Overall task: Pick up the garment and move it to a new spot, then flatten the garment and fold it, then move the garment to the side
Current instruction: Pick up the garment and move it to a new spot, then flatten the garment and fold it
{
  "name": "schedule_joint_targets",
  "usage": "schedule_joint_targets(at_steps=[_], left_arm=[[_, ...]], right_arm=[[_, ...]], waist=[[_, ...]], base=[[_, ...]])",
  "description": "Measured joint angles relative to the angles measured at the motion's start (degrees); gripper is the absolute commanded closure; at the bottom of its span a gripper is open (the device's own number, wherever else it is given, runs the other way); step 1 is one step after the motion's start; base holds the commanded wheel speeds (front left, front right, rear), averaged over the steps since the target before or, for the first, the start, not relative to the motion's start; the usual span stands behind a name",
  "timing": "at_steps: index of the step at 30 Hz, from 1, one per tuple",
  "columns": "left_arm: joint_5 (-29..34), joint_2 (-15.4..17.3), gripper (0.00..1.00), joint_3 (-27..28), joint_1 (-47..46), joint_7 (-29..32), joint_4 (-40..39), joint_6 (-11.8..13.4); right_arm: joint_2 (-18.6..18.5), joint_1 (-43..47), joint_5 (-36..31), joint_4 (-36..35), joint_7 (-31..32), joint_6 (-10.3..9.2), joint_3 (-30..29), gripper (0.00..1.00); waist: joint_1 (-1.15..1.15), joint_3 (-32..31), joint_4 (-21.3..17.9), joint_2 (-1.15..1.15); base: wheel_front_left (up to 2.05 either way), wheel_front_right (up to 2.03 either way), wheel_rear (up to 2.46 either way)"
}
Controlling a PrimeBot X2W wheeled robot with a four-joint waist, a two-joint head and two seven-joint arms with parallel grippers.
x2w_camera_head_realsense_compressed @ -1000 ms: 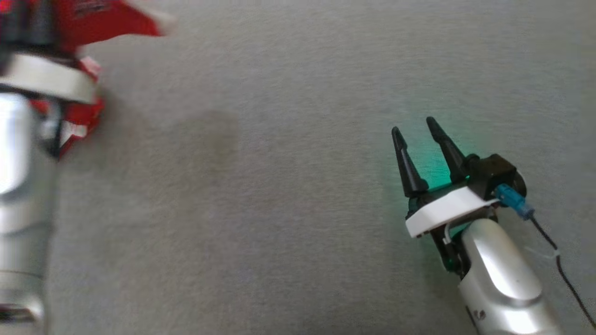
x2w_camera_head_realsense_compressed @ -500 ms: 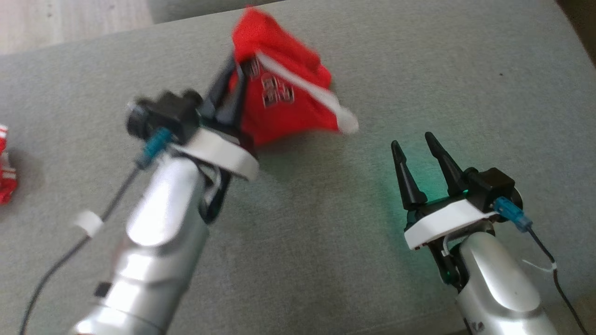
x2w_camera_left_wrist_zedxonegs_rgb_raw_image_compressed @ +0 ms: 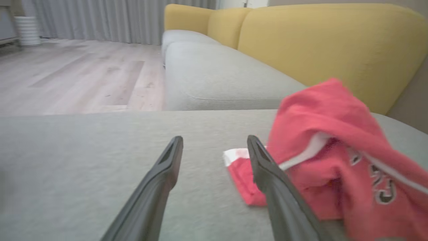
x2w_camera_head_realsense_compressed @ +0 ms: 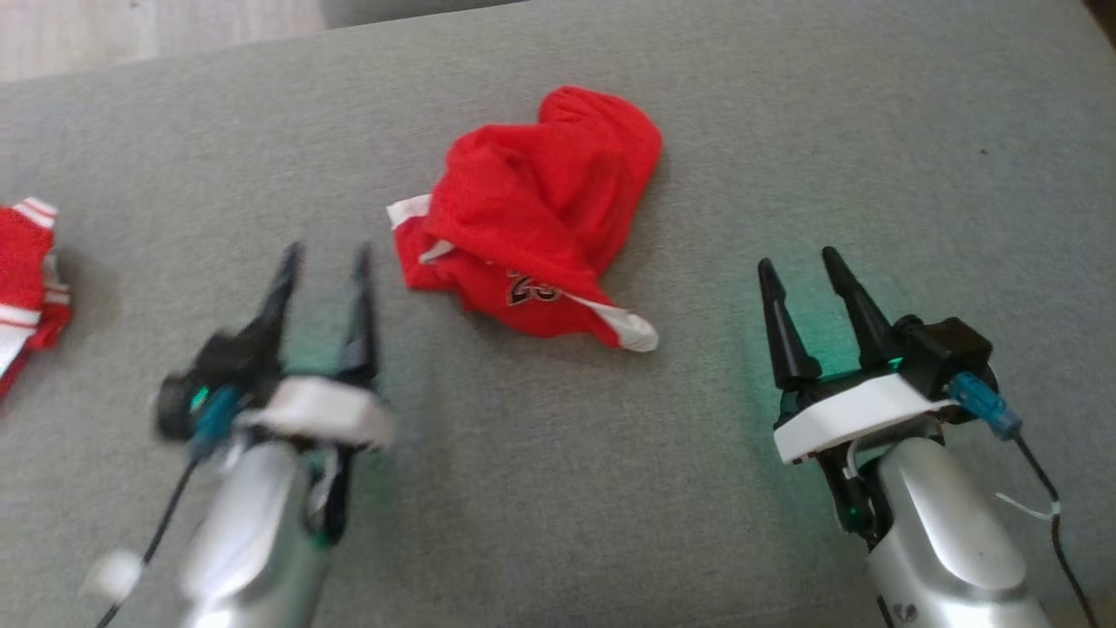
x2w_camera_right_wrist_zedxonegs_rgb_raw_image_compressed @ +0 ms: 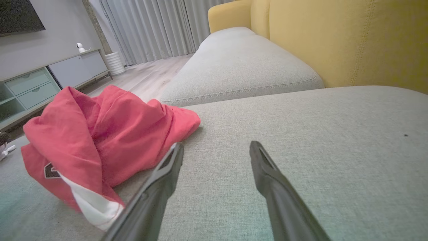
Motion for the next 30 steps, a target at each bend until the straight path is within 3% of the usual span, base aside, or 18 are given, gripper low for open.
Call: schedule_joint_targets(at_steps=[7,15,24,30], left_arm=[[3.09,0.52,0.00,10.07,13.58,-0.05,-8.72,0.38],[6.51,-2.16,0.00,15.85,21.11,-0.07,-13.27,-1.18],[7.51,-3.04,0.00,17.60,23.42,-0.08,-13.43,-2.87],[7.36,-3.08,0.00,15.67,23.03,-0.08,-12.21,-3.66]], right_arm=[[0.12,0.20,0.01,-1.05,0.00,0.00,-2.49,0.00],[0.16,4.81,-0.01,-0.75,0.00,0.00,-3.87,0.00],[0.18,5.82,-0.15,0.47,0.01,0.00,-2.88,0.00],[0.14,4.36,-1.18,5.34,0.02,0.00,4.54,0.00]], waist=[[0.00,-1.40,2.48,0.00],[0.00,-4.62,3.83,0.00],[-0.01,-5.38,4.57,0.00],[0.00,-4.50,5.96,0.00]], base=[[0.00,0.00,0.00],[0.00,0.00,0.00],[0.00,0.00,0.00],[0.00,0.00,0.00]])
